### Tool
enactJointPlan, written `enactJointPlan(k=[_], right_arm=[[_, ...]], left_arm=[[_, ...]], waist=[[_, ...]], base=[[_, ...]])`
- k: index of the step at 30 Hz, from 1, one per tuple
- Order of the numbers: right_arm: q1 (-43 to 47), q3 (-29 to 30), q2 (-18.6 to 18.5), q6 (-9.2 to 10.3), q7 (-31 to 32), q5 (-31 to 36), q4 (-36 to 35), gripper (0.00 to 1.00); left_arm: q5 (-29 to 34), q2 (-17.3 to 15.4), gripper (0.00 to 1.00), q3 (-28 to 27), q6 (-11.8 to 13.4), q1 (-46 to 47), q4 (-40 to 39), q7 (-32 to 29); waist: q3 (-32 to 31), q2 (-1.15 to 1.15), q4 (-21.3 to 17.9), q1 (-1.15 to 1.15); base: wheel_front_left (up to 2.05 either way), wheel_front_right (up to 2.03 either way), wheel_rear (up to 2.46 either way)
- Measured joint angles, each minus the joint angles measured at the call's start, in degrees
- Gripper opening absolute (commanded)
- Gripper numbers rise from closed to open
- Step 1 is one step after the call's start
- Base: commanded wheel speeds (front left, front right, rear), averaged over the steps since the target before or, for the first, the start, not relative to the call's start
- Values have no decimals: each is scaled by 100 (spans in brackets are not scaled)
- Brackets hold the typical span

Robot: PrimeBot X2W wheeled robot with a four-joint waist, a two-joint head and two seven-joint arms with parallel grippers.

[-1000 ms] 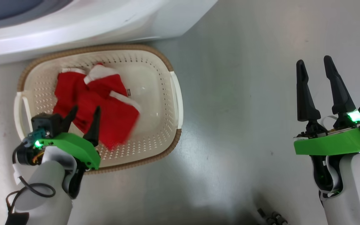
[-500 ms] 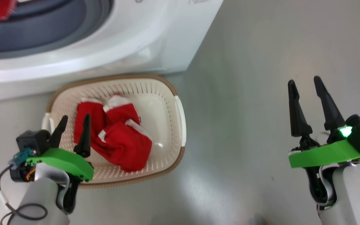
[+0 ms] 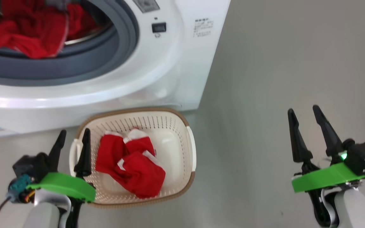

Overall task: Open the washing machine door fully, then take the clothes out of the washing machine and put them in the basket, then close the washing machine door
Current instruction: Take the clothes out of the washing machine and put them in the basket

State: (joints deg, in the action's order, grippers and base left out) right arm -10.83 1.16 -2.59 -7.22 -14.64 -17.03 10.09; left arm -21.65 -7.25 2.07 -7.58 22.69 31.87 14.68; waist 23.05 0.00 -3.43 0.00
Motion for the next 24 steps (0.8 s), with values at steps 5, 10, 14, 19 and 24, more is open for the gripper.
enactJointPlan(k=[5, 10, 14, 19, 24], right_arm=[[289, 60, 0, 0, 0, 0, 24, 100], [489, 92, 2, 0, 0, 13, 38, 100], [642, 93, 5, 0, 0, 42, 65, 100], [848, 100, 12, 0, 0, 42, 68, 100], [1015, 154, 18, 0, 0, 42, 48, 100]], left_arm=[[133, 124, 100, -145, 0, -403, -457, 0], [254, 156, 100, -233, 0, -673, -828, 1], [314, 179, 100, -372, 0, -943, -1100, 1], [400, 202, 100, -485, 0, -1279, -1389, 1], [449, 244, 100, -619, 0, -1602, -1678, 1]], waist=[[-422, 0, 89, 0], [-709, 0, 169, 0], [-918, 0, 220, 0], [-1149, 0, 266, 0], [-1316, 0, 288, 0]], base=[[0, 0, 0], [0, 0, 0], [0, 0, 0], [0, 0, 0], [0, 0, 0]])
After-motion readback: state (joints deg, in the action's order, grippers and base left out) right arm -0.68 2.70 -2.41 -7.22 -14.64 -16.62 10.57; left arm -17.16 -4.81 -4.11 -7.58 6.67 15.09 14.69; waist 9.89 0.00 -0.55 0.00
